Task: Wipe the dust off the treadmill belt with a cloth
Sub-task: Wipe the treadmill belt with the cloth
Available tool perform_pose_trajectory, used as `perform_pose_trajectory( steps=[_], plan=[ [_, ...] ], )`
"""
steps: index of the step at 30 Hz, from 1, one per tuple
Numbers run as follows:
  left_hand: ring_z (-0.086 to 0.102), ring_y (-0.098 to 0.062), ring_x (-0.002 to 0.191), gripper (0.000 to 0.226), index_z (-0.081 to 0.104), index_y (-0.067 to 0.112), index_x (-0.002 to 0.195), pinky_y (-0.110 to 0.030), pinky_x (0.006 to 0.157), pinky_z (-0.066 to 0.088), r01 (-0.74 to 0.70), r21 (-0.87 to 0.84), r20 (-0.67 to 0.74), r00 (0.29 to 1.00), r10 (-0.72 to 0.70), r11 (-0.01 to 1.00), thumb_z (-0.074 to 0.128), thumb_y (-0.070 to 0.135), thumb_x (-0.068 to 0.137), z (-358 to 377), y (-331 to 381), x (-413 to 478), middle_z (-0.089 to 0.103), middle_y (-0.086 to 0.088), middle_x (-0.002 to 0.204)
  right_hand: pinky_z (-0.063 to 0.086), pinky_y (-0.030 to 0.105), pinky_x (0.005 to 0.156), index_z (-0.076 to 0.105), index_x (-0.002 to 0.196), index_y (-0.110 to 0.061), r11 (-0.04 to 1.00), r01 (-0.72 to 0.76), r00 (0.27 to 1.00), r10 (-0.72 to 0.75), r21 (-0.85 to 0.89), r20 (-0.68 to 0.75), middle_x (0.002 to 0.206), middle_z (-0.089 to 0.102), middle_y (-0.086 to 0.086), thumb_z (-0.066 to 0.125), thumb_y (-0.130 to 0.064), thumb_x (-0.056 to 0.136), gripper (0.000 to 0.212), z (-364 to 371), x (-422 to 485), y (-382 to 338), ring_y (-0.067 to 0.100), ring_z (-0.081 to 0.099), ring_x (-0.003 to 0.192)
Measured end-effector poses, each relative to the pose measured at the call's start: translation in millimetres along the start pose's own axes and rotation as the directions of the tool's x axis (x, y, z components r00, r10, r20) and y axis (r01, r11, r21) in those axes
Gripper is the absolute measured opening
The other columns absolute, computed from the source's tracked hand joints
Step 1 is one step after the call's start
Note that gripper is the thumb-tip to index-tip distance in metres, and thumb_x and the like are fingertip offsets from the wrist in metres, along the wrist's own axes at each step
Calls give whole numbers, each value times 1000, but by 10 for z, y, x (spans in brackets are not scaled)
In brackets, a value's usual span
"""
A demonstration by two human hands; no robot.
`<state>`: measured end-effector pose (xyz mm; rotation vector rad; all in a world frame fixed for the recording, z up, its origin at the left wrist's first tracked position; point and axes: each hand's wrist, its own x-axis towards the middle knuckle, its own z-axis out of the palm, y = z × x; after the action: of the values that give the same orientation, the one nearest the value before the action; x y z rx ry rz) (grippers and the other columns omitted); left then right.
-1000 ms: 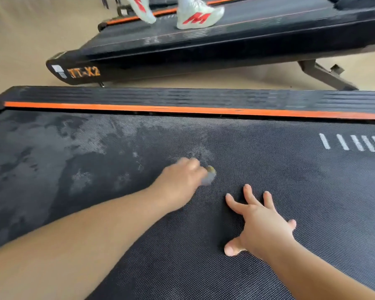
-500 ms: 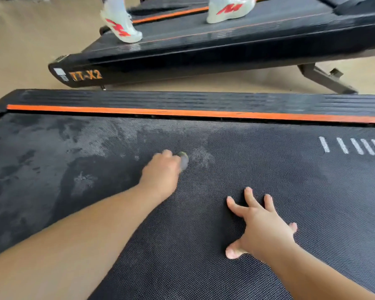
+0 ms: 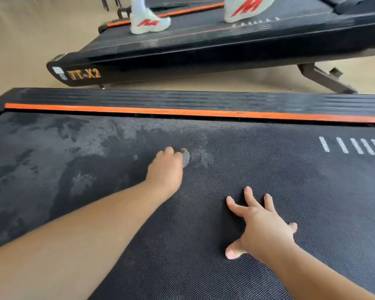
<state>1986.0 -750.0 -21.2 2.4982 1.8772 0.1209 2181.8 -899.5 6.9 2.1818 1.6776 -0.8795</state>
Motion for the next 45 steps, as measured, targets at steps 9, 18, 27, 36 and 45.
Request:
perform_pose_trajectory(
  steps=[9, 18, 27, 36, 45],
  plan=[
    [50, -28, 93, 20, 44, 24, 107, -43, 61, 46, -426, -128, 21, 902, 432, 896, 56, 15, 93, 75, 404, -246, 45, -2, 101, 21, 82, 107, 3, 152, -68, 1000, 14, 1000, -14, -5, 1, 167, -22, -23, 91, -57, 56, 130, -14, -21, -9, 27, -22, 157],
    [42, -24, 83, 20, 39, 24, 92, -41, 60, 41, -448, -307, 4, 882, 472, 840, 55, 13, 91, 68, 645, -514, 35, 2, 91, 25, 80, 110, 1, 154, -64, 999, 33, 997, -30, -41, 73, 167, -22, -20, 89, -65, 60, 129, -92, 4, 14, 31, -19, 157],
    [57, -29, 87, 5, 56, 20, 87, -41, 72, 50, -36, -98, 25, 999, 39, 995, 52, 22, 89, 55, -263, 534, 51, -1, 93, 20, 82, 111, -5, 154, -63, 991, 42, 999, -41, -125, 15, 167, -28, -12, 92, -66, 54, 139, -482, 461, -111, 36, -22, 156],
    [48, -26, 89, 4, 53, 18, 96, -43, 63, 43, -408, -195, 8, 909, 418, 892, 56, 19, 94, 75, 442, 393, 40, 1, 92, 18, 85, 108, 0, 151, -67, 998, 31, 999, -29, -50, 35, 168, -24, -16, 95, -62, 51, 138, -433, 568, -50, 35, -21, 156],
    [53, -30, 79, 11, 52, 20, 91, -42, 62, 45, -359, -250, -31, 931, 363, 899, 60, 13, 92, 115, 438, 319, 44, 0, 87, 16, 86, 108, 0, 152, -66, 999, 36, 998, -34, -40, 53, 168, -26, -15, 96, -58, 54, 138, -447, 578, -55, 37, -24, 155]
  ],
)
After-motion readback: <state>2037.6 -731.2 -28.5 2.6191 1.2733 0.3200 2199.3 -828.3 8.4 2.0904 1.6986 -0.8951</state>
